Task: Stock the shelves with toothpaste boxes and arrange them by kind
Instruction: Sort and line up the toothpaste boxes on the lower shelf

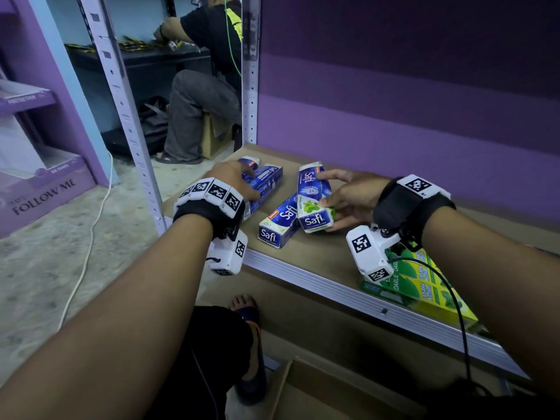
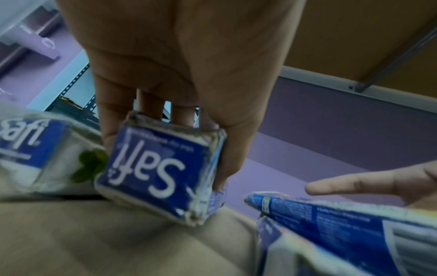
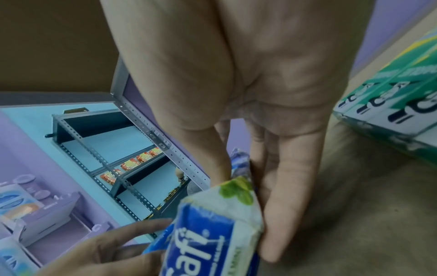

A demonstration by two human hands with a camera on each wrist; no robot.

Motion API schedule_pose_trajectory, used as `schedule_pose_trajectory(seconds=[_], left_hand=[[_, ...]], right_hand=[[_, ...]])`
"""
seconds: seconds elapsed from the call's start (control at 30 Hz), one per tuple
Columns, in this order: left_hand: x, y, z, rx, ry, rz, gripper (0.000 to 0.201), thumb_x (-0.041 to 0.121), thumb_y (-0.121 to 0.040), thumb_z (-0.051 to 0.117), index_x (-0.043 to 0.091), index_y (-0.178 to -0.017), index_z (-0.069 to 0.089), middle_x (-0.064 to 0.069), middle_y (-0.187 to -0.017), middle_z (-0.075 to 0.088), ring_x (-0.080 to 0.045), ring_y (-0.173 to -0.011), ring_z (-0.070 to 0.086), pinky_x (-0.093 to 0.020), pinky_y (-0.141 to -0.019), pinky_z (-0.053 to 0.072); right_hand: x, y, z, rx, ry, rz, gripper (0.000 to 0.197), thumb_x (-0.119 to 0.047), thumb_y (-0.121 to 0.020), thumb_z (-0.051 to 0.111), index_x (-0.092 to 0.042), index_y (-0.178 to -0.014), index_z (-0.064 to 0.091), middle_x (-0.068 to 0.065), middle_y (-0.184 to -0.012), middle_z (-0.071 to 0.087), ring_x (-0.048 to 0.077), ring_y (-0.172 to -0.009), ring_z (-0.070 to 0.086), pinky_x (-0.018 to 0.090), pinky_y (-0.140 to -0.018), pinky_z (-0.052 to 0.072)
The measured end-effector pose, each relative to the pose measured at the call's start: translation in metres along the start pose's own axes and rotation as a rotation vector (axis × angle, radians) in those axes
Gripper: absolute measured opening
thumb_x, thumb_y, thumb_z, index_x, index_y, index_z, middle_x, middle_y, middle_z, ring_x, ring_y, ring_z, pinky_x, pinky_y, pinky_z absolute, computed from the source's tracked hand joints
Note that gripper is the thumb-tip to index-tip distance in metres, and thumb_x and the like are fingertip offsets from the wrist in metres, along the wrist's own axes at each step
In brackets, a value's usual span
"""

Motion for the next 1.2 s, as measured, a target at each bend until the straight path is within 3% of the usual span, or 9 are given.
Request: schedule_pose_trajectory(seconds=[0.17,0.27,0.33,0.47,0.6,0.8,0.9,0.97,1.2], left_hand=[[-0.007,-0.003,-0.023,0.088,0.031,0.030,0.058,0.040,-0.060,0.081,0.046,-0.115,0.064,0.004,-0.112,0.070,-0.021,-0.089,0.065,-0.029,-0.077,0.053],[-0.015,-0.004,-0.036,0.156,0.009,0.011,0.059,0.043,-0.064,0.080,0.049,-0.119,0.061,0.004,-0.118,0.069,-0.025,-0.101,0.065,-0.034,-0.087,0.053],[-0.019,-0.004,-0.042,0.196,-0.036,0.005,0.059,0.044,-0.067,0.079,0.051,-0.122,0.059,0.003,-0.121,0.068,-0.028,-0.106,0.063,-0.036,-0.089,0.051],[-0.026,-0.003,-0.041,0.212,-0.082,-0.008,0.057,0.039,-0.071,0.078,0.051,-0.124,0.059,-0.001,-0.123,0.067,-0.032,-0.105,0.063,-0.037,-0.086,0.050],[-0.033,-0.003,-0.034,0.173,-0.045,-0.043,0.049,0.039,-0.072,0.077,0.049,-0.118,0.063,0.000,-0.119,0.068,-0.029,-0.101,0.064,-0.035,-0.085,0.052],[-0.035,-0.007,-0.031,0.168,0.007,-0.043,0.046,0.038,-0.067,0.083,0.039,-0.110,0.070,0.001,-0.115,0.069,-0.020,-0.089,0.060,-0.030,-0.082,0.050],[-0.030,-0.003,-0.034,0.183,0.008,-0.030,0.038,0.040,-0.068,0.083,0.037,-0.104,0.072,0.001,-0.114,0.068,-0.023,-0.098,0.061,-0.036,-0.087,0.052],[-0.024,0.001,-0.037,0.212,0.011,-0.006,0.033,0.042,-0.071,0.080,0.036,-0.102,0.073,0.000,-0.114,0.067,-0.024,-0.102,0.061,-0.038,-0.089,0.051],[0.008,0.018,-0.045,0.259,0.099,0.180,0.036,0.035,-0.080,0.072,0.028,-0.115,0.068,-0.003,-0.119,0.062,-0.024,-0.107,0.060,-0.038,-0.093,0.050]], right_hand=[[-0.006,0.001,0.008,-0.005,0.156,0.010,0.062,0.005,-0.096,0.046,-0.039,-0.139,0.046,0.014,-0.124,0.061,0.030,-0.091,0.064,0.044,-0.077,0.057],[-0.011,0.002,0.016,0.013,0.251,-0.023,0.061,0.004,-0.097,0.037,-0.031,-0.147,0.040,0.005,-0.101,0.057,0.018,-0.071,0.058,0.023,-0.045,0.054],[-0.013,0.000,0.020,0.025,0.311,-0.028,0.054,0.000,-0.101,0.031,-0.020,-0.151,0.035,0.005,-0.109,0.051,0.012,-0.066,0.049,0.015,-0.035,0.044],[-0.021,-0.007,0.028,0.057,0.500,-0.051,0.052,-0.036,-0.107,0.026,-0.006,-0.148,0.040,0.009,-0.112,0.047,0.007,-0.065,0.042,0.018,-0.054,0.039],[-0.022,-0.016,0.032,0.057,0.484,-0.020,0.048,-0.016,-0.103,0.028,-0.003,-0.148,0.039,0.010,-0.085,0.055,0.013,-0.050,0.055,0.017,-0.038,0.042],[-0.025,-0.025,0.029,0.121,0.556,0.012,0.023,-0.036,-0.090,0.054,-0.014,-0.097,0.058,0.003,-0.077,0.061,0.019,-0.062,0.060,0.024,-0.059,0.050],[-0.023,-0.032,0.029,0.210,0.746,0.018,0.083,-0.054,-0.071,0.076,-0.023,-0.139,0.040,0.004,-0.127,0.055,0.027,-0.110,0.062,0.039,-0.096,0.051],[-0.021,-0.035,0.030,0.236,0.763,0.012,0.102,-0.055,-0.066,0.082,-0.025,-0.148,0.030,0.003,-0.141,0.048,0.028,-0.120,0.056,0.043,-0.103,0.047],[-0.025,-0.036,0.025,0.304,0.741,0.065,0.093,-0.039,-0.062,0.088,-0.012,-0.138,0.042,0.012,-0.125,0.060,0.032,-0.108,0.062,0.045,-0.097,0.052]])
Point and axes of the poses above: each hand's wrist, its own y-axis away from the middle knuckle, its own z-axis out of the palm, x = y × z, the point moved 2 cm from there along -y, towards the middle knuckle
